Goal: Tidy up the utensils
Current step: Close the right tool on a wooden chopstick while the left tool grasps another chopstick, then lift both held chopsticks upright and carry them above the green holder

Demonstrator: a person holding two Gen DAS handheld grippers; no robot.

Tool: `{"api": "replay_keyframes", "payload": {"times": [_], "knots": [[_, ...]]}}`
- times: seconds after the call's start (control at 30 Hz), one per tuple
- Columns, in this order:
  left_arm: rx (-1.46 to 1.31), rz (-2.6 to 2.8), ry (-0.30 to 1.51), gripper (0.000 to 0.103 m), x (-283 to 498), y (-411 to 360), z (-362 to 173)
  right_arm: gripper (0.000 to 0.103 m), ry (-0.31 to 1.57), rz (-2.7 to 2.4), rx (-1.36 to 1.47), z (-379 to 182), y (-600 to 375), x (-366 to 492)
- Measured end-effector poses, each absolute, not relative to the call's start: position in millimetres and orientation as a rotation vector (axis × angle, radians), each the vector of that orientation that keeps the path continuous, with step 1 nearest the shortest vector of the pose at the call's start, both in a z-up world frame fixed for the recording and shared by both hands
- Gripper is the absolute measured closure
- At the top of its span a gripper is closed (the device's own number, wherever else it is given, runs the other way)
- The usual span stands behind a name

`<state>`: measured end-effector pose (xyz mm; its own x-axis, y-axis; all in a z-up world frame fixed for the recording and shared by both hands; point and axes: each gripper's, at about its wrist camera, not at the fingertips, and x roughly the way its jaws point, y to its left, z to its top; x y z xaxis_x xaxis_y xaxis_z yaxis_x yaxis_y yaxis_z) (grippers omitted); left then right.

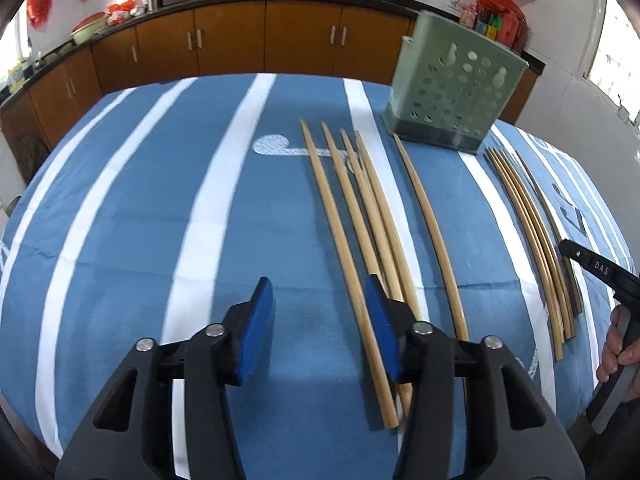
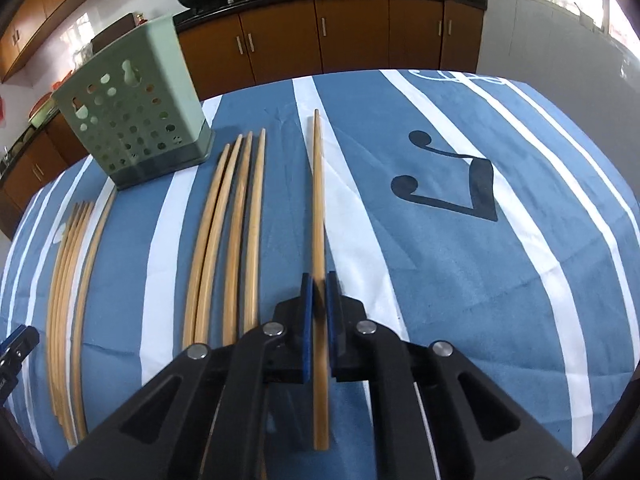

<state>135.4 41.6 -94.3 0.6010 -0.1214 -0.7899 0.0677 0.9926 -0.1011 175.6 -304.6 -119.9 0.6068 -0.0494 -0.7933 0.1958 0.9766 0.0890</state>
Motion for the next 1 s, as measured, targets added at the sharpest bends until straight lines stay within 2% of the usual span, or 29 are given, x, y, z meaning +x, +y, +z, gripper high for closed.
{"api": "replay_keyframes", "payload": {"times": [0.13,0.33,0.7,1.0], "knots": [[-0.039,-0.127,0.946,0.066,140.1,34.6,-101.4,0.095,0.903,-0.142,0.167,-119.8,-304.5,176.3],[-0.001,-0.087,0.944,0.095,150.4,35.1,-102.1,0.095,0.907,-0.138,0.147,-119.2,-303.6,179.6],[0.007,-0.07,0.933,0.095,207.2,70.9,-102.4,0.095,0.874,-0.157,0.156,-120.8,-325.5,212.1],[0.003,-0.085,0.894,0.095,192.4,75.5,-105.3,0.092,0.861,-0.141,0.134,-122.6,-321.2,202.2]]}}
